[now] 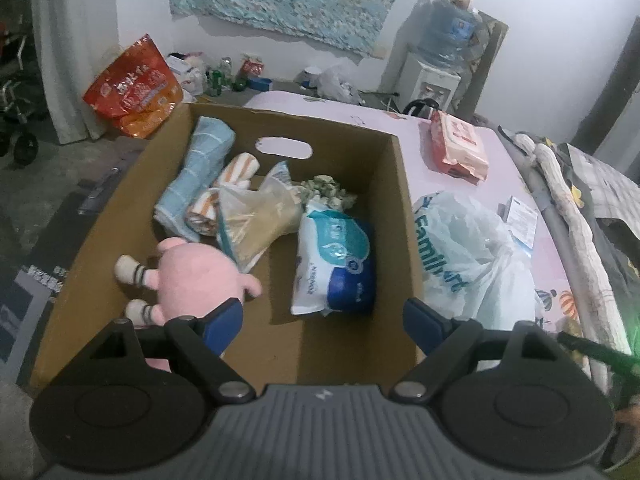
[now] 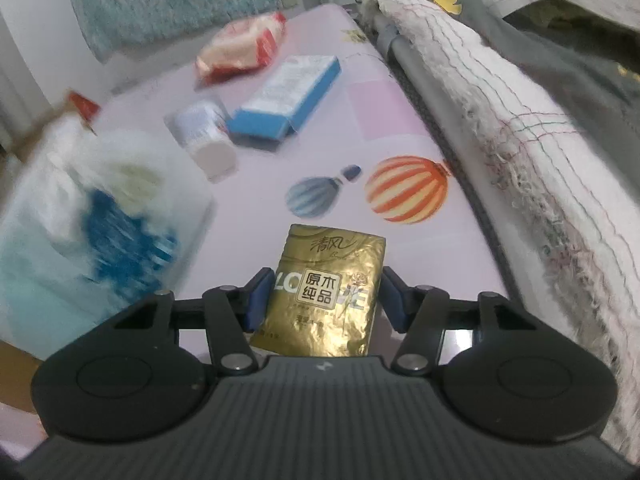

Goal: Organize soft objects
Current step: 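Carry the gold tissue pack into the box and open the right gripper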

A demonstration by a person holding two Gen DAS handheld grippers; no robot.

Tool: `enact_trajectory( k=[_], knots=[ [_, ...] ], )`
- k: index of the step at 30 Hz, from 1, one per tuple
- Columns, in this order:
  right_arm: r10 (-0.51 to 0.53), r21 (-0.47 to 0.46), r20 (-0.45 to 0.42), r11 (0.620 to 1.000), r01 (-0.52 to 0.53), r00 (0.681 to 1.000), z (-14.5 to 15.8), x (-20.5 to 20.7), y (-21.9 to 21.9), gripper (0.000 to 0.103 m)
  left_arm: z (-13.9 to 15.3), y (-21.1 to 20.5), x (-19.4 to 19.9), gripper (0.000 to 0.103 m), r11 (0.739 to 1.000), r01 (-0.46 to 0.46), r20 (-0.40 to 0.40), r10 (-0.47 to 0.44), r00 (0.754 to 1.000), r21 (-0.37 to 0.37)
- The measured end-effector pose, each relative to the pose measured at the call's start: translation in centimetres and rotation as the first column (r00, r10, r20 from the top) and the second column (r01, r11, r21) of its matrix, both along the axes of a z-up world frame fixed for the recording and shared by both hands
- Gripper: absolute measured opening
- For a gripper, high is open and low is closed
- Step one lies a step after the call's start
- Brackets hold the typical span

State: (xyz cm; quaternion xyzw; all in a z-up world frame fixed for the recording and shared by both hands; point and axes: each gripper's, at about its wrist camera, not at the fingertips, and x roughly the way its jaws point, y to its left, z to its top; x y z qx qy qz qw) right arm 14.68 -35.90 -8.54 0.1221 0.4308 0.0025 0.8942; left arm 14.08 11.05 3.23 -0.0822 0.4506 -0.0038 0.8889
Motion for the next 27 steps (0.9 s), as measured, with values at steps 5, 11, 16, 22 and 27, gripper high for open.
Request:
enact_trajectory(
  k=[5, 11, 16, 22, 27],
  knots=[
    [0.122, 0.073, 0.130, 0.989, -0.132, 0.984, 5.9, -0.8, 3.7, 0.055, 0.5, 1.5, -2.2, 0.089, 0.998, -0.051, 0.038, 0.049, 0.998, 0.039],
    [0.389, 0.208, 0.248, 0.873, -0.441, 0.887, 12.1, 1.3, 13.7, 0.056, 0.9, 4.3, -4.9, 0.091, 0.989, -0.140, 0.077, 0.136, 0.988, 0.043],
    [0.557, 0.259, 0.182, 0.768, -0.586, 0.810, 12.1, 5.3, 24.6, 0.056, 0.7, 7.1, -6.9, 0.091, 0.975, -0.217, 0.093, 0.212, 0.973, 0.052],
    [0.602, 0.260, -0.013, 0.773, -0.578, 0.798, 7.1, 10.9, 35.1, 0.056, -0.2, 10.3, -8.6, 0.091, 0.958, -0.286, 0.079, 0.283, 0.956, 0.031],
    [0.574, 0.192, -0.104, 0.813, -0.550, 0.812, 3.4, 13.9, 39.6, 0.060, -0.9, 12.1, -9.1, 0.091, 0.946, -0.323, 0.055, 0.321, 0.946, 0.024]
  ],
)
